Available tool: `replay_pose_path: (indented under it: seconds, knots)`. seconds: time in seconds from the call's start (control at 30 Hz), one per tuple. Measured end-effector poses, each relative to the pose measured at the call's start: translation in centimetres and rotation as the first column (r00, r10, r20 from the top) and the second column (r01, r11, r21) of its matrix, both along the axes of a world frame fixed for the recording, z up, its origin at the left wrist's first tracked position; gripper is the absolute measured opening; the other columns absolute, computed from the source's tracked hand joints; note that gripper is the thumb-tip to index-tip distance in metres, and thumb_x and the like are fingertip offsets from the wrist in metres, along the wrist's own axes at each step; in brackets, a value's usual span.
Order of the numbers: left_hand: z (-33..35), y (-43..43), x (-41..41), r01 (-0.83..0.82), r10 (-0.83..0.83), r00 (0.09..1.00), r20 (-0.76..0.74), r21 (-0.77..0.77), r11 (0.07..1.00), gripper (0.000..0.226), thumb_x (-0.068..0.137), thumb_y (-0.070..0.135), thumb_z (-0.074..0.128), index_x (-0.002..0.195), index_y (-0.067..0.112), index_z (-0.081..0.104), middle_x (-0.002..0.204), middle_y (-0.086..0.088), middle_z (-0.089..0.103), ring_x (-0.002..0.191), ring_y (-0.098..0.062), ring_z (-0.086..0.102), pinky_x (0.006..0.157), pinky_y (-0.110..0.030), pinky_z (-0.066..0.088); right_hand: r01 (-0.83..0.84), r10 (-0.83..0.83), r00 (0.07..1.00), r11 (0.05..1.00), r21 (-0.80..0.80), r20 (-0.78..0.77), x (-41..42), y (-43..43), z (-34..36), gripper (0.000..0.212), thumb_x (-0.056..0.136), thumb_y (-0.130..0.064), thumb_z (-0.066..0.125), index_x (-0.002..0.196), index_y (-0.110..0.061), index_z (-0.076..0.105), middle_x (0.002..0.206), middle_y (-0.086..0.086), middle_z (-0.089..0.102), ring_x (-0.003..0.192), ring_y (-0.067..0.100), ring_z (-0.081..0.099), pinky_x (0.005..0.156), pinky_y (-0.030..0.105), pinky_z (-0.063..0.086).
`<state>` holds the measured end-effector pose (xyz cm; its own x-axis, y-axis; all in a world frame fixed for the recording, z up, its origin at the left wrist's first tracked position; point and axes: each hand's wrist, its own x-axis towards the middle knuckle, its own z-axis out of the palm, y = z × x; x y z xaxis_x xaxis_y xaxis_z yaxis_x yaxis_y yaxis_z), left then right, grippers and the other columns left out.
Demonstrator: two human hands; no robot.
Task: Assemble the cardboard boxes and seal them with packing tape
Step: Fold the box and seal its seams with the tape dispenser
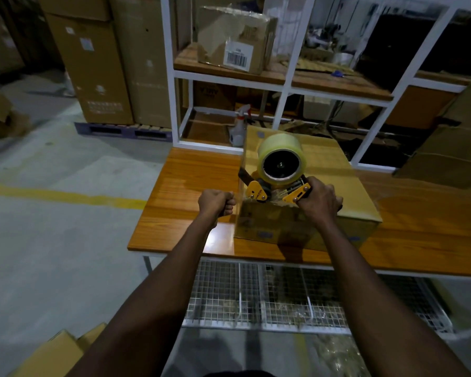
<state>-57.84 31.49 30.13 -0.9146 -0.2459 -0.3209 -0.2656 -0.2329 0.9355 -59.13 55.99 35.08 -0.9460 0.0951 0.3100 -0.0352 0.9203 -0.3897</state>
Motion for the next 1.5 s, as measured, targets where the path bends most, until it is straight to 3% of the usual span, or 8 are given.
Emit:
replay_pose_path:
  seconds: [0.23, 0.6, 0.7, 0.8, 0.93, 1.03, 1.2, 1.5]
  knots:
    - [-1.7, 0.5, -0.1, -0.005, 0.006, 1.0, 0.015, -0.059, 0.998, 0.017, 0.094, 0.005, 0.063, 0.079, -0.002, 0.067, 0.068, -0.015, 0.063, 0.046, -0.017, 0.052, 0.042, -0.023, 0.044, 0.001, -0.004, 0.999, 0.996, 0.091, 0.035, -0.1, -0.2, -0.1, 0.024, 0.086, -0.027, 0.068, 0.109, -0.022, 0.061, 0.103, 0.008, 0.065, 0.107, 0.035, 0.048, 0.077, 0.042, 0.027]
    - [-5.2, -0.3, 0.2, 0.203, -0.181, 0.979, 0.097, -0.583, 0.787, 0.044, 0.087, 0.048, 0.071, 0.071, 0.008, 0.071, 0.065, -0.006, 0.072, 0.049, -0.024, 0.067, 0.051, -0.036, 0.06, -0.025, 0.016, 0.999, 0.974, 0.225, 0.042, 0.4, -0.5, 0.4, 0.026, 0.088, -0.018, 0.066, 0.112, -0.017, 0.059, 0.104, 0.013, 0.062, 0.105, 0.037, 0.048, 0.081, 0.043, 0.031]
    - [-5.5, -0.2, 1.2, 0.122, -0.15, 0.988, 0.02, -0.692, 0.712, 0.016, 0.088, 0.022, 0.07, 0.096, 0.009, 0.075, 0.08, -0.008, 0.074, 0.057, -0.017, 0.062, 0.055, -0.023, 0.05, -0.036, 0.029, 0.999, 0.97, 0.24, 0.036, 0.4, -0.5, 0.4, 0.026, 0.088, -0.019, 0.065, 0.113, -0.016, 0.058, 0.105, 0.012, 0.062, 0.104, 0.037, 0.049, 0.084, 0.046, 0.035]
    - [-4.7, 1.5, 2.0, -0.031, -0.111, 0.969, -0.221, -0.552, 0.833, 0.045, 0.089, 0.0, 0.056, 0.133, 0.009, 0.062, 0.116, -0.01, 0.072, 0.087, -0.021, 0.069, 0.068, -0.019, 0.049, -0.045, 0.037, 0.998, 0.975, 0.216, 0.043, 0.2, -0.4, 0.2, 0.027, 0.088, -0.02, 0.065, 0.113, -0.016, 0.058, 0.106, 0.011, 0.063, 0.103, 0.037, 0.049, 0.085, 0.047, 0.035]
    - [-5.7, 2.8, 3.6, 0.088, -0.316, 0.925, -0.21, -0.691, 0.717, 0.058, 0.09, 0.024, 0.05, 0.147, 0.022, 0.046, 0.12, -0.014, 0.069, 0.097, -0.028, 0.066, 0.077, -0.036, 0.056, -0.04, 0.033, 0.999, 0.976, 0.213, 0.038, 0.0, -0.1, -0.3, 0.025, 0.087, -0.019, 0.066, 0.109, -0.017, 0.056, 0.104, 0.011, 0.063, 0.102, 0.037, 0.049, 0.08, 0.044, 0.032]
    - [-6.7, 2.0, 3.5, 0.11, -0.332, 0.94, -0.075, -0.856, 0.505, 0.059, 0.09, 0.036, 0.054, 0.148, 0.035, 0.044, 0.15, -0.012, 0.045, 0.131, -0.034, 0.045, 0.096, -0.049, 0.044, -0.042, 0.036, 0.999, 0.98, 0.195, 0.035, 0.0, 0.0, -0.6, 0.022, 0.088, -0.02, 0.064, 0.107, -0.015, 0.056, 0.101, 0.011, 0.062, 0.102, 0.038, 0.049, 0.08, 0.045, 0.033]
    - [-6.0, 0.7, 1.3, 0.006, -0.371, 0.915, -0.157, -0.915, 0.403, 0.075, 0.081, 0.056, 0.071, 0.147, 0.04, 0.041, 0.166, -0.004, -0.007, 0.149, -0.032, 0.002, 0.108, -0.062, 0.027, -0.034, 0.024, 0.998, 0.985, 0.169, 0.061, -0.1, 0.2, -1.1, 0.021, 0.089, -0.024, 0.064, 0.104, -0.015, 0.054, 0.101, 0.011, 0.062, 0.103, 0.039, 0.049, 0.081, 0.047, 0.034]
    - [-6.9, 1.7, 0.1, -0.012, -0.342, 0.916, -0.208, -0.868, 0.496, 0.075, 0.075, 0.065, 0.071, 0.139, 0.031, 0.049, 0.165, -0.004, 0.003, 0.149, -0.032, 0.008, 0.106, -0.062, 0.029, -0.05, 0.048, 0.999, 0.985, 0.166, 0.017, 0.0, 0.3, -1.0, 0.022, 0.088, -0.026, 0.065, 0.106, -0.015, 0.057, 0.1, 0.011, 0.062, 0.102, 0.038, 0.049, 0.081, 0.046, 0.034]
